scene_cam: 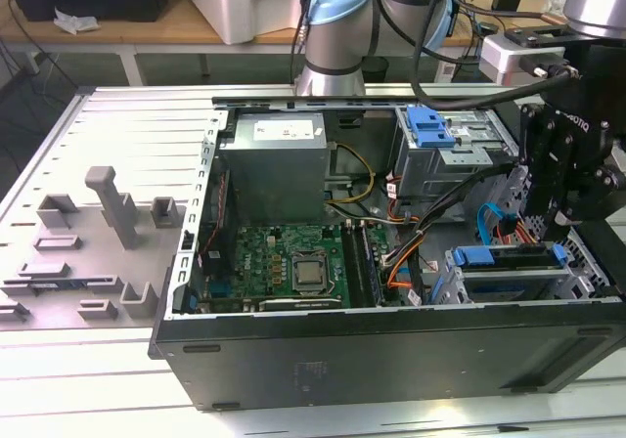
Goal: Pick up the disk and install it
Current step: 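Insert the first disk wire, then insert the second disk wire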
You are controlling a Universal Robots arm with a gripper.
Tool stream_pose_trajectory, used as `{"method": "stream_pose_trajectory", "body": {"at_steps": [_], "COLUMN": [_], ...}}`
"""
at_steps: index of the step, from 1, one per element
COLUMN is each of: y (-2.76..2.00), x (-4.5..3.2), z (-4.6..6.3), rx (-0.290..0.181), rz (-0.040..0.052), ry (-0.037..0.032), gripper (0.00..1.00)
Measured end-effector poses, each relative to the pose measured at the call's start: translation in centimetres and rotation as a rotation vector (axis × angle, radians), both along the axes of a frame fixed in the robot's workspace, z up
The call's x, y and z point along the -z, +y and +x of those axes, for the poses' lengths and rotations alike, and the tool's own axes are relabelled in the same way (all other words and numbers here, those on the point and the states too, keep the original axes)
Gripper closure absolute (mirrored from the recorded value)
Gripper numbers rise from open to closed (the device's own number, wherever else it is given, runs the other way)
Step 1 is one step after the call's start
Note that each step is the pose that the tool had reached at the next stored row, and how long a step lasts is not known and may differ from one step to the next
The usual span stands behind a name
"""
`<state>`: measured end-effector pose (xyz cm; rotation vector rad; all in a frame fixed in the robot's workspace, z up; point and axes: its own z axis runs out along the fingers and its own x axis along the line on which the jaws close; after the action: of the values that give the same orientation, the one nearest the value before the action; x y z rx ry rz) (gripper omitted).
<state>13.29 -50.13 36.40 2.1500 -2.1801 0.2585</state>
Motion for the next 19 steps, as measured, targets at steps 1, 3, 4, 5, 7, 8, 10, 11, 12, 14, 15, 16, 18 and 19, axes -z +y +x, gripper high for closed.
{"method": "stream_pose_trajectory", "body": {"at_steps": [1,3,4,5,7,8,10,11,12,14,15,16,18,19], "y": [0.0,0.0,0.0,0.0,0.0,0.0,0.0,0.0,0.0,0.0,0.0,0.05,0.31,0.35], "x": [-0.01,-0.04,-0.12,-0.16,-0.17,-0.18,-0.2,-0.2,-0.2,-0.21,-0.22,-0.24,-0.22,-0.22], "z": [0.0,0.0,0.0,0.0,0.0,0.0,0.0,0.0,0.0,0.0,0.0,0.0,0.01,0.0], "rx": [0.0,0.0,0.0,0.0,0.0,0.0,0.0,0.0,0.0,0.0,0.0,0.0,0.0,0.0], "rz": [0.0,0.0001,0.0011,0.0018,0.0019,0.0021,0.0023,0.0024,0.0025,0.0026,0.0028,0.0025,0.0014,0.0013], "ry": [0.0,0.0,0.0,0.0,0.0,0.0,0.0,0.0,0.0,-0.0001,0.0,0.0,-0.0005,-0.0006], "gripper": [0.58,0.58,0.58,0.58,0.58,0.58,0.58,0.58,0.58,0.58,0.58,0.58,0.58,0.58]}}
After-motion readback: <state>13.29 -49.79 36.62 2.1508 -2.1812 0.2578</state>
